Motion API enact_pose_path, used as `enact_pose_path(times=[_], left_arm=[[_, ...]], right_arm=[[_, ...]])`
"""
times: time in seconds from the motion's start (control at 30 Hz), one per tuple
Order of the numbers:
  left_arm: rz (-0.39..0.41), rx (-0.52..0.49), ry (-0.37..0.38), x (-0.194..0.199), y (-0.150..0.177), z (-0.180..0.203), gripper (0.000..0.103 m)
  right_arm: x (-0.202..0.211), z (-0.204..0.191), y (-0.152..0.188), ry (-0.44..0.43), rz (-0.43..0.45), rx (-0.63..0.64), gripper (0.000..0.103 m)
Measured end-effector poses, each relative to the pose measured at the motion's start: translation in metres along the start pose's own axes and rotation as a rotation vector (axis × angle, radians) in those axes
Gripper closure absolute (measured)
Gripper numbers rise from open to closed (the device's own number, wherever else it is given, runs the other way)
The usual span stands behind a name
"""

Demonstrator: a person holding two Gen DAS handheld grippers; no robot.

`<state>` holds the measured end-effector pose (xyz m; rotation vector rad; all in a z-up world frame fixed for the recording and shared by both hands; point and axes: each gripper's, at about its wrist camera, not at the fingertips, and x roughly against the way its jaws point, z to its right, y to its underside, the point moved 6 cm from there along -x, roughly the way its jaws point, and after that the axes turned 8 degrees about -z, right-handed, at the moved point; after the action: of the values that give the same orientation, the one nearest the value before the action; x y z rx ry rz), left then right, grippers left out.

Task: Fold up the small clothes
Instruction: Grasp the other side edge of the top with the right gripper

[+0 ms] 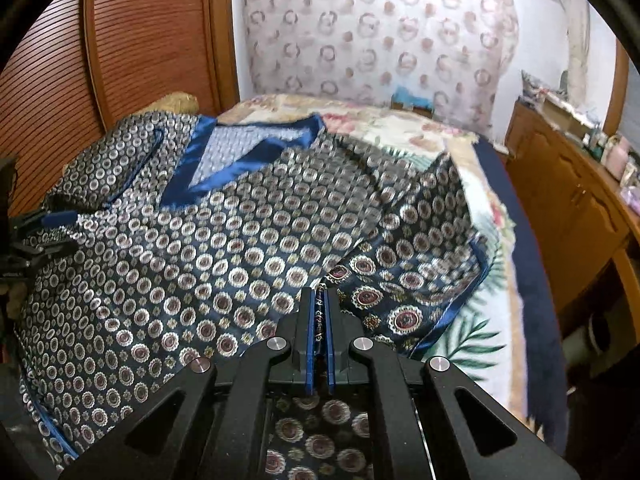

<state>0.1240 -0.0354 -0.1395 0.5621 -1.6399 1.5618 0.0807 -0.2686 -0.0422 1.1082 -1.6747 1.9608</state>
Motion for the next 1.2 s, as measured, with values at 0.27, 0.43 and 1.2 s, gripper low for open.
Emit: enact_pose_path(times=[0.27, 0.43, 1.2], left_arm=[[0.010, 0.011, 0.009, 0.003, 0.001, -0.003, 0.024], [0.013, 0.018, 0.012, 0.004, 0.001, -0.005, 0.024], [0.008, 0.021, 0.014, 0.003, 0.001, -0.006, 0.024]], right_arm=[[-0.022, 0.009, -0.001, -0.015, -0.047, -0.032, 0.099], [-0.009, 0.010, -0.002, -0.009, -0.021, -0.046, 0.087], [-0.022, 0.077, 0.006, 0.076, -0.071, -0.257, 0.050]])
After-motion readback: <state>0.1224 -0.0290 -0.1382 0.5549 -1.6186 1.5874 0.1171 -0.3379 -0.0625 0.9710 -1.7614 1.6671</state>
